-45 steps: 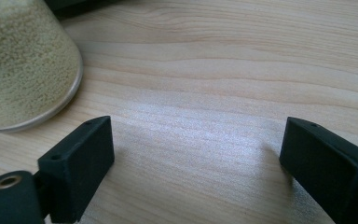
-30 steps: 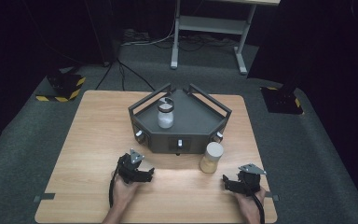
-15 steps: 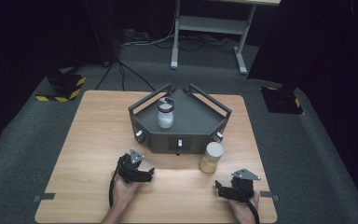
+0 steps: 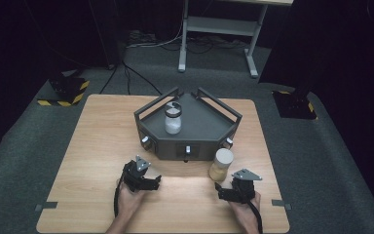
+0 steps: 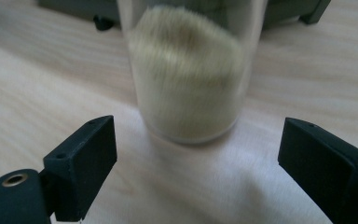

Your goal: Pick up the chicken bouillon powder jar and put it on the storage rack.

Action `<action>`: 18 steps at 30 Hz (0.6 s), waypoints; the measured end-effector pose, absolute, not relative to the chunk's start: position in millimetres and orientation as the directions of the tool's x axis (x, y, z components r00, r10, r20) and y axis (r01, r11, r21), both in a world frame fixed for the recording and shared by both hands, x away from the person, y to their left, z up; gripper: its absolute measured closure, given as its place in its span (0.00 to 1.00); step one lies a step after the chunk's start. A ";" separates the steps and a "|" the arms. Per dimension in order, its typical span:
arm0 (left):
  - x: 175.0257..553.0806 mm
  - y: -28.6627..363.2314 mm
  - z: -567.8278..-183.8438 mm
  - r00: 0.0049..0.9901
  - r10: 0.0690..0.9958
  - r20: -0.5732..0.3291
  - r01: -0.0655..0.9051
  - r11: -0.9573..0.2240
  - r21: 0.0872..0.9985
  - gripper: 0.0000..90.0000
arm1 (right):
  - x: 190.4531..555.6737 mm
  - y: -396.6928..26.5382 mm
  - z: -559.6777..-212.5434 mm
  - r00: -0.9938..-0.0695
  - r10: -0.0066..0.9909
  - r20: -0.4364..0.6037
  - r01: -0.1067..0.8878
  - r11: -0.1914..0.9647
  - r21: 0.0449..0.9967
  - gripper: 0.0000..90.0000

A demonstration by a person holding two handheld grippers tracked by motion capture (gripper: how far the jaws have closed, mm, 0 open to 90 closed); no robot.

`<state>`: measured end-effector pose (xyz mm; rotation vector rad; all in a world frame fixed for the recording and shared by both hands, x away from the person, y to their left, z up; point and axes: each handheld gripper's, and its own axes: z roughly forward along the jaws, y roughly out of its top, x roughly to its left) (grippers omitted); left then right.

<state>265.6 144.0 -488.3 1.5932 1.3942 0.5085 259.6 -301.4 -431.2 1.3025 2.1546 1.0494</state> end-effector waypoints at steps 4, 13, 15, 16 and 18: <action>265.4 143.8 -488.2 0.270 0.928 -0.257 0.544 0.074 0.836 0.08 | 265.9 -300.1 -426.7 -0.476 0.878 0.044 0.559 0.263 0.787 0.13; 265.3 143.6 -488.2 0.269 0.928 -0.257 0.544 0.075 0.836 0.08 | 275.8 -298.2 -417.8 -0.476 0.878 0.046 0.531 0.246 0.811 0.16; 265.3 143.6 -488.2 0.269 0.928 -0.258 0.544 0.075 0.836 0.08 | 277.9 -296.8 -417.2 -0.477 0.877 0.049 0.532 0.244 0.811 0.17; 265.3 143.6 -488.2 0.269 0.928 -0.257 0.544 0.074 0.836 0.08 | 279.1 -295.8 -417.0 -0.478 0.877 0.052 0.533 0.242 0.810 0.17; 265.3 143.6 -488.2 0.269 0.928 -0.257 0.544 0.075 0.836 0.08 | 279.6 -294.5 -417.0 -0.482 0.875 0.052 0.527 0.242 0.815 0.18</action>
